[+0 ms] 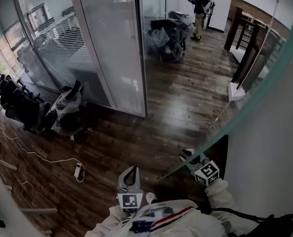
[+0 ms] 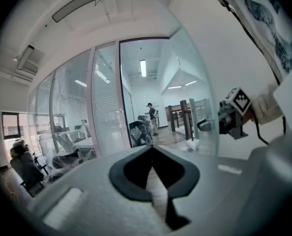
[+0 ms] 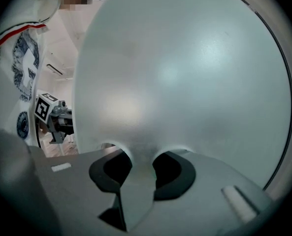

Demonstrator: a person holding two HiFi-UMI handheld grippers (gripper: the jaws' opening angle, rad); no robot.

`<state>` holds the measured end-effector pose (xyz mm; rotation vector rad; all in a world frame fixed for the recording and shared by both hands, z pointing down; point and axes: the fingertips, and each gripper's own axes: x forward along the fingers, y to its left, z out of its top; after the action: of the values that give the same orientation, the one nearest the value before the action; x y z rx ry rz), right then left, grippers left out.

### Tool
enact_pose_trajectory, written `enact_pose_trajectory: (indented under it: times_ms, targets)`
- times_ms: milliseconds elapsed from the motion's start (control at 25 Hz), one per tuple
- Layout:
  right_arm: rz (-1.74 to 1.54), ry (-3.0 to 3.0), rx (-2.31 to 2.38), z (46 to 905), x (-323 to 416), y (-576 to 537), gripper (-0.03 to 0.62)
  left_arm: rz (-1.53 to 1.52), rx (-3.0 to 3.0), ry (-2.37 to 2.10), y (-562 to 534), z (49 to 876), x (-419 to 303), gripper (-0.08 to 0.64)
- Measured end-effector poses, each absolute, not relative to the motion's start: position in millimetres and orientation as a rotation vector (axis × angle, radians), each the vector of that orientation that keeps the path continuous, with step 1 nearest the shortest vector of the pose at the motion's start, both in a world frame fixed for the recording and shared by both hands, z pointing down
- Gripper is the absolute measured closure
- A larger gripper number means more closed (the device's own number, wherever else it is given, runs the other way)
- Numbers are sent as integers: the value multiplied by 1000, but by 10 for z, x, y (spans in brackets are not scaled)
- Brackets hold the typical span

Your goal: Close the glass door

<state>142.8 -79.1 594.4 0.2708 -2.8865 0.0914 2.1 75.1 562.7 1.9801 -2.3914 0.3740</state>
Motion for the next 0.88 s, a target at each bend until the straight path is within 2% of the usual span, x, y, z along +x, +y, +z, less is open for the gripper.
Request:
enact_pose_trajectory:
  times_ms: [560, 880]
  targets:
    - [133, -2894, 424, 5894, 420, -1327, 476, 433, 1699, -2487, 1050, 5806, -701, 557]
    - [143, -2881, 492, 6014, -161, -1683, 479, 480, 1628, -2546, 671, 5745, -1419, 557]
